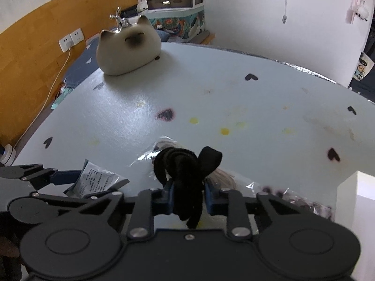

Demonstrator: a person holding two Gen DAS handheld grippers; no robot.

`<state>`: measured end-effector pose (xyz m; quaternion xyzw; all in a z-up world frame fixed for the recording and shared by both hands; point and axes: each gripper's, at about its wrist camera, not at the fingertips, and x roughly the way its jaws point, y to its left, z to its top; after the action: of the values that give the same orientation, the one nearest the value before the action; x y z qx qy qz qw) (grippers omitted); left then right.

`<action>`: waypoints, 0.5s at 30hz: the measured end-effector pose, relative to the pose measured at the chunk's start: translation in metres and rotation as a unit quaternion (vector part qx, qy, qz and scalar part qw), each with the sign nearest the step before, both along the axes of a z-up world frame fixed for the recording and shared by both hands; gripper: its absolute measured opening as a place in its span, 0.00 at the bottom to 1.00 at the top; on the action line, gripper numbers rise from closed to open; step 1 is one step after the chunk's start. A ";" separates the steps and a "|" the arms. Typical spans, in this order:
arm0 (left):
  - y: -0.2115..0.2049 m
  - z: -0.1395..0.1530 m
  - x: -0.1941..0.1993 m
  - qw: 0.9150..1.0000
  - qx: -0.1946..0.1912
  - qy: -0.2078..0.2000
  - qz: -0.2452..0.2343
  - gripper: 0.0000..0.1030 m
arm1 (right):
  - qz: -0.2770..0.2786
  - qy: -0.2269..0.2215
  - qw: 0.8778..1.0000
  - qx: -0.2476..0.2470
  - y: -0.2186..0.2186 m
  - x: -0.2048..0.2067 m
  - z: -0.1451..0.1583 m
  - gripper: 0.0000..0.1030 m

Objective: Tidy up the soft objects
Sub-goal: 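Grasp the white sachet with the left tool while the right tool grasps the black hair tie, then carry the sachet and black hair tie over the white tray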

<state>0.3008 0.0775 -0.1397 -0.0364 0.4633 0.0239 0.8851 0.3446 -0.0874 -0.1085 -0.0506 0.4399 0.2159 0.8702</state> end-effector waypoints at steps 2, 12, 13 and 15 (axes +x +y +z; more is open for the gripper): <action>-0.001 0.004 -0.003 1.000 0.000 -0.008 -0.003 0.65 | -0.003 -0.004 1.000 0.003 -0.002 -0.005 0.004 0.25; -0.002 0.031 -0.021 0.999 -0.012 -0.047 -0.014 0.65 | -0.022 -0.015 1.000 0.014 -0.015 -0.038 0.018 0.25; -0.002 0.035 -0.024 0.999 -0.013 -0.051 -0.015 0.65 | -0.025 -0.015 0.999 0.016 -0.018 -0.042 0.019 0.25; -0.004 0.040 -0.029 0.998 -0.013 -0.057 -0.017 0.65 | -0.032 -0.014 0.999 0.024 -0.024 -0.050 0.021 0.25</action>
<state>0.2722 0.0734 -0.0994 -0.0411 0.4131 0.0011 0.9097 0.2949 -0.1116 -0.0870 -0.0189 0.4236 0.1975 0.8838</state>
